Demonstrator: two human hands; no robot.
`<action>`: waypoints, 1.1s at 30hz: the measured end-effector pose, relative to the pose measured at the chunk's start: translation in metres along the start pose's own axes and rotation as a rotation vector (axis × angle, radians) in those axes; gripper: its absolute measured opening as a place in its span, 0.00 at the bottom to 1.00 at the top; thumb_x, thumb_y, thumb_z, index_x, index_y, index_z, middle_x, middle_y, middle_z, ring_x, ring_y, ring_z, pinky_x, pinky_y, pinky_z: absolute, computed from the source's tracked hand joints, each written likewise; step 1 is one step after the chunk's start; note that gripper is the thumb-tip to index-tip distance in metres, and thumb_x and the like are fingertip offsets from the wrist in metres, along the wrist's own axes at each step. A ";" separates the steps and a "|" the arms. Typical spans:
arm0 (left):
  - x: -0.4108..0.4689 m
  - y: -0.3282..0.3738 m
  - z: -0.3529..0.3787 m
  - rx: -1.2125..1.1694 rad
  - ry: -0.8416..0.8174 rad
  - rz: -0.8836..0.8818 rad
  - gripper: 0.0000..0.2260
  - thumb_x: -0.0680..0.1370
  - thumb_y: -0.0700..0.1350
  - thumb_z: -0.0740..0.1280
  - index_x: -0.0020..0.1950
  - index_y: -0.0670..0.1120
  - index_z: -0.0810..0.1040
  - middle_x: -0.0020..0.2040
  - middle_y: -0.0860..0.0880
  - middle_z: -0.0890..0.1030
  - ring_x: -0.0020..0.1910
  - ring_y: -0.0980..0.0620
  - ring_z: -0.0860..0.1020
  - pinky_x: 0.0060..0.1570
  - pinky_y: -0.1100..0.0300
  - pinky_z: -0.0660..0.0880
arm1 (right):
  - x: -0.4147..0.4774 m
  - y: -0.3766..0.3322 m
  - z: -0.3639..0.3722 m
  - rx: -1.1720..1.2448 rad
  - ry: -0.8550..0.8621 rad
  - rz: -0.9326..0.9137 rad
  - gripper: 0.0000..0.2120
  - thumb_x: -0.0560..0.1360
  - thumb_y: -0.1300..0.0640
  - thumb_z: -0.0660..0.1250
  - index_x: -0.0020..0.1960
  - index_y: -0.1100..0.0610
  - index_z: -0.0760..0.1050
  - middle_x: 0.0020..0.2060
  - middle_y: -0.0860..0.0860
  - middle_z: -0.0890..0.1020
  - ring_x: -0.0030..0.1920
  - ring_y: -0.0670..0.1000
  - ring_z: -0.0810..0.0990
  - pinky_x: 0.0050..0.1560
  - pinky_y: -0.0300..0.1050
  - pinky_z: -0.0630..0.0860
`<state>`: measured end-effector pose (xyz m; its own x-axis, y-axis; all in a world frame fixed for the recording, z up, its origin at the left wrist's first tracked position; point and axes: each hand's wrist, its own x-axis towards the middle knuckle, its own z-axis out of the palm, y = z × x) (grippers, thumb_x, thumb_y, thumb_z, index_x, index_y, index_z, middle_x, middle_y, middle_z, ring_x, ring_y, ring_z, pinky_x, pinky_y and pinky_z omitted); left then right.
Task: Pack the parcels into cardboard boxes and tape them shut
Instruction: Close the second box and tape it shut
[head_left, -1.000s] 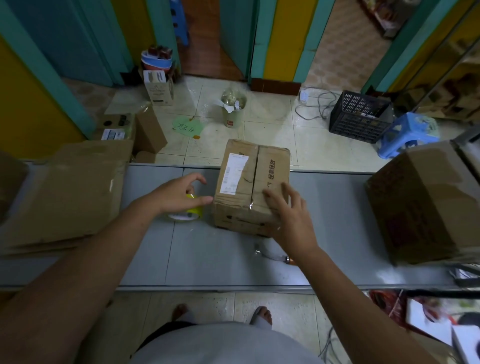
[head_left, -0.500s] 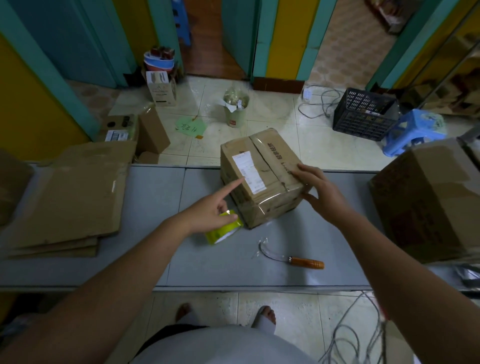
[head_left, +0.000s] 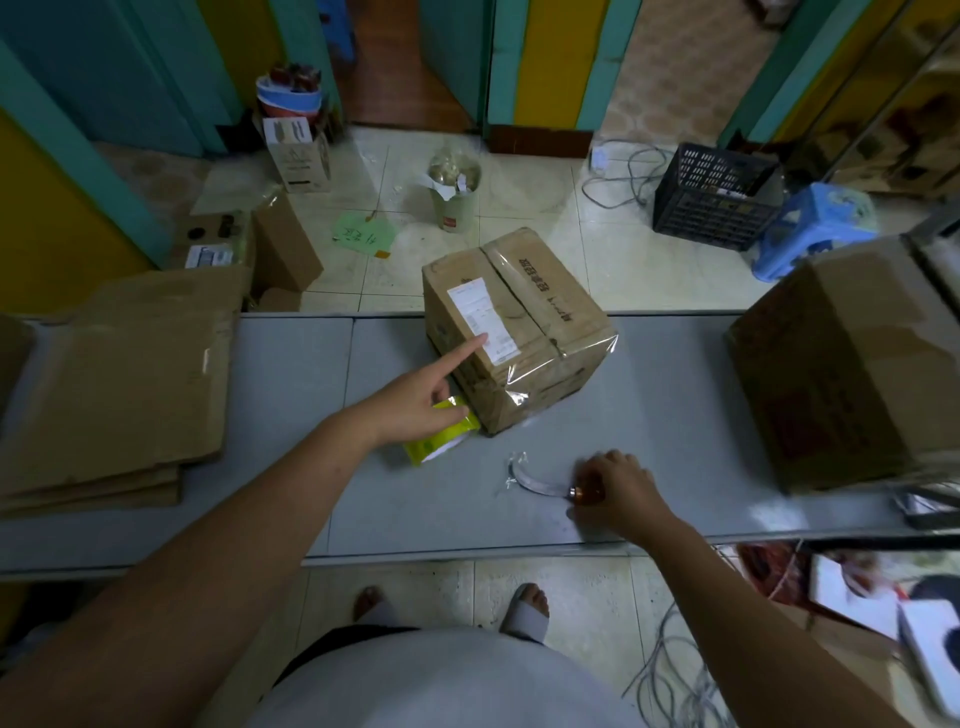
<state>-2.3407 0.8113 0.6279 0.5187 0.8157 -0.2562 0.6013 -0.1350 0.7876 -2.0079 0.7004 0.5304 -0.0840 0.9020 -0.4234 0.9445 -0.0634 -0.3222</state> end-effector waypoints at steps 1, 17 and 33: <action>0.000 0.000 0.000 -0.003 -0.005 -0.002 0.44 0.81 0.45 0.72 0.76 0.81 0.47 0.38 0.45 0.73 0.35 0.50 0.72 0.42 0.48 0.77 | 0.000 -0.002 0.000 0.003 0.013 -0.003 0.21 0.70 0.39 0.78 0.59 0.44 0.79 0.55 0.46 0.76 0.58 0.51 0.74 0.62 0.52 0.72; -0.007 0.014 -0.008 -0.121 -0.074 -0.082 0.43 0.81 0.41 0.70 0.80 0.76 0.51 0.43 0.52 0.79 0.33 0.57 0.77 0.39 0.61 0.77 | -0.059 -0.125 -0.066 0.861 0.093 -0.130 0.06 0.83 0.51 0.66 0.57 0.52 0.78 0.42 0.53 0.85 0.29 0.56 0.81 0.30 0.46 0.78; -0.013 0.035 -0.010 0.208 -0.010 -0.063 0.39 0.82 0.46 0.67 0.84 0.66 0.48 0.67 0.39 0.78 0.60 0.50 0.78 0.37 0.71 0.71 | -0.022 -0.180 -0.109 0.581 -0.165 0.088 0.16 0.87 0.50 0.58 0.64 0.62 0.74 0.40 0.56 0.87 0.20 0.48 0.73 0.25 0.39 0.72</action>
<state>-2.3322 0.8015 0.6645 0.4814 0.8208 -0.3074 0.7444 -0.1977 0.6378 -2.1415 0.7388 0.6895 -0.1054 0.8080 -0.5797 0.6266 -0.3987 -0.6696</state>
